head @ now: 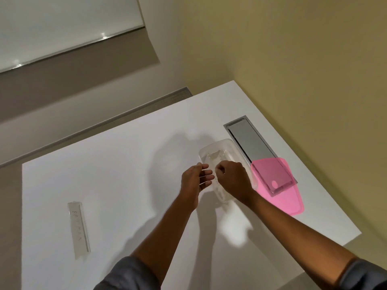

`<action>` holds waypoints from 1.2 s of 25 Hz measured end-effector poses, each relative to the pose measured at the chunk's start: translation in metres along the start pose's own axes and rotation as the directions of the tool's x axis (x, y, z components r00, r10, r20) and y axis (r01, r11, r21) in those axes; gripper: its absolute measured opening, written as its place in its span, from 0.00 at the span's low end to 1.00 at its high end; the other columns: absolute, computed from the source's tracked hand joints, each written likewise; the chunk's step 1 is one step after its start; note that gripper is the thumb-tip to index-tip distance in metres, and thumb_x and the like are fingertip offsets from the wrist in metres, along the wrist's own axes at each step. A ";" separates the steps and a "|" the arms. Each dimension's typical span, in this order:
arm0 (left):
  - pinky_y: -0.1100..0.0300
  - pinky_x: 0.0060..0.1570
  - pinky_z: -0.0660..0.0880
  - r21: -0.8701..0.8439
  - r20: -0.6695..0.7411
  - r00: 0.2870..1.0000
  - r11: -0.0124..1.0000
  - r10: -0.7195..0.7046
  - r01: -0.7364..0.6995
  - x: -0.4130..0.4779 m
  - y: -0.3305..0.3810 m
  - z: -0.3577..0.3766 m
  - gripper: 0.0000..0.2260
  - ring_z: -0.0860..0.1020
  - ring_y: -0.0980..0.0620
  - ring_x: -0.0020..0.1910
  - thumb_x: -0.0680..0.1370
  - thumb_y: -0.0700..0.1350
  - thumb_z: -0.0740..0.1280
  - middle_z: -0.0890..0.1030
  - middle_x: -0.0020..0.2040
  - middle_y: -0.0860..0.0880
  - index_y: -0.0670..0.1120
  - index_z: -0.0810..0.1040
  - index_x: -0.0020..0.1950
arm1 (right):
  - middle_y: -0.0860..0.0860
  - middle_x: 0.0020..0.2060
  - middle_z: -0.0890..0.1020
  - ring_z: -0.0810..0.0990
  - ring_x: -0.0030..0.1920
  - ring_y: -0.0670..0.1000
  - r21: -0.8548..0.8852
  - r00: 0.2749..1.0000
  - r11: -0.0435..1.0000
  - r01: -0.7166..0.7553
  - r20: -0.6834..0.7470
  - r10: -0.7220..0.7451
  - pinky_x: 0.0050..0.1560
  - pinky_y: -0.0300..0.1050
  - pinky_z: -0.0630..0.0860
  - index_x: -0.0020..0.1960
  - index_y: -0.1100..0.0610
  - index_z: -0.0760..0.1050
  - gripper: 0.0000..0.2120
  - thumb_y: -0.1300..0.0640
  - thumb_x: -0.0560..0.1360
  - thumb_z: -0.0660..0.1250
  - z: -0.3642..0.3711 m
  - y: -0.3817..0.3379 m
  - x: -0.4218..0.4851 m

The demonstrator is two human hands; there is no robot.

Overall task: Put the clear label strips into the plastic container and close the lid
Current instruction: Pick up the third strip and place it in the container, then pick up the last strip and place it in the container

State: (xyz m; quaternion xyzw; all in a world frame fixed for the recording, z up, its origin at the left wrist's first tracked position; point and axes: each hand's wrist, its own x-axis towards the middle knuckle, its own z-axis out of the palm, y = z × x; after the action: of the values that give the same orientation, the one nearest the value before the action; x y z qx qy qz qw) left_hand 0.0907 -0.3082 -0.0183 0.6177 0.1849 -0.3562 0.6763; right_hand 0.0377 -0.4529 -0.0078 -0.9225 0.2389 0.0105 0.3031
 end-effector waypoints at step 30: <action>0.43 0.69 0.82 0.161 -0.785 0.612 0.986 0.098 0.049 -0.113 -0.082 -0.405 0.18 0.83 0.37 0.67 0.83 0.40 0.73 0.84 0.68 0.38 0.40 0.78 0.72 | 0.55 0.42 0.79 0.77 0.43 0.53 0.213 0.623 0.958 -0.192 0.781 -0.049 0.44 0.46 0.78 0.55 0.74 0.80 0.16 0.61 0.76 0.74 0.275 -0.262 -0.145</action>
State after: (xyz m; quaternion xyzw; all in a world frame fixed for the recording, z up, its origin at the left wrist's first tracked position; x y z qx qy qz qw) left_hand 0.0334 0.1136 -0.0662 0.7680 0.4248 -0.0526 0.4763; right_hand 0.0610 -0.0510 -0.0634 -0.7645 0.1202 0.3873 0.5010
